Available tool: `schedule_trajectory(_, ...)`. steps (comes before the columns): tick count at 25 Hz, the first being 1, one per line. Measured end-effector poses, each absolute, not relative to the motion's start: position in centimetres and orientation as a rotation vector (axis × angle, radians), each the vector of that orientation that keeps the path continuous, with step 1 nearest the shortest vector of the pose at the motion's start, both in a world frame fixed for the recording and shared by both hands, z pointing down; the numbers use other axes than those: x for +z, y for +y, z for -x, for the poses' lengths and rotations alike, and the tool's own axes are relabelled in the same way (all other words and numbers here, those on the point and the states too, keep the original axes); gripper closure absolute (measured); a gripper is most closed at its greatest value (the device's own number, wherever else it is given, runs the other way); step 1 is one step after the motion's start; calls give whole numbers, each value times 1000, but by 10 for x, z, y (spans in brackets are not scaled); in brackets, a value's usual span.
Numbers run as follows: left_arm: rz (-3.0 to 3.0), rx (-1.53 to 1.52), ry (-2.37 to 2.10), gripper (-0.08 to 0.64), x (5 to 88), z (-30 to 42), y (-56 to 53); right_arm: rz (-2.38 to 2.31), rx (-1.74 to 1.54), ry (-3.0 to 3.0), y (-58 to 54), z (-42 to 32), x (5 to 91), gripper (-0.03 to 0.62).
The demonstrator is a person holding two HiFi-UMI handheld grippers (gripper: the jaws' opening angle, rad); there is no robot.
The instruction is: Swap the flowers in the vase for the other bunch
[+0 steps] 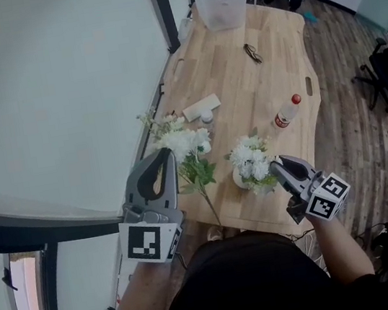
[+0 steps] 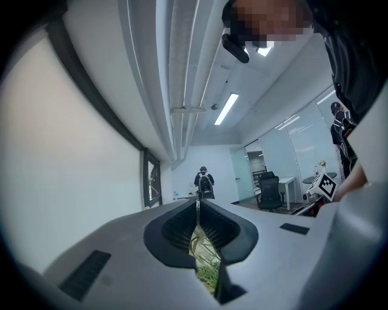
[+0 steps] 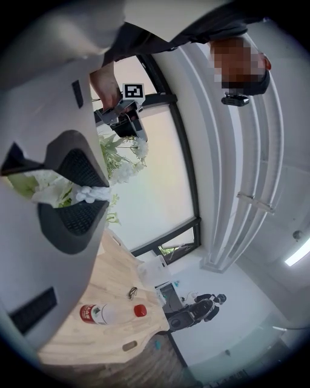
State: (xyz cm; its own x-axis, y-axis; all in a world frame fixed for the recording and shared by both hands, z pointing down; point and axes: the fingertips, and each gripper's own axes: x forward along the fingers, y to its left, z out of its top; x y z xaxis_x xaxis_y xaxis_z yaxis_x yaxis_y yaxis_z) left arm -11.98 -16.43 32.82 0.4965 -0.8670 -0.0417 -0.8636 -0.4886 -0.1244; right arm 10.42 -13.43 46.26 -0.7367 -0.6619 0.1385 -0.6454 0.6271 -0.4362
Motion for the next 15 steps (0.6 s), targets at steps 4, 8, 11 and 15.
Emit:
schedule_trajectory(4, 2597, -40, 1505, 537, 327, 116, -167, 1102, -716, 2807, -134, -109, 459, 476)
schedule_trajectory(8, 2602, -35, 1495, 538, 323, 110, -171, 1122, -637, 2786, -136, -120, 442, 426)
schedule_trajectory(11, 2615, -35, 1496, 538, 322, 107, -171, 1198, -553, 2765, -138, -134, 428, 428)
schedule_trajectory(15, 2595, -46, 1464, 537, 323, 105, -173, 1323, -531, 2715, -145, -156, 418, 430)
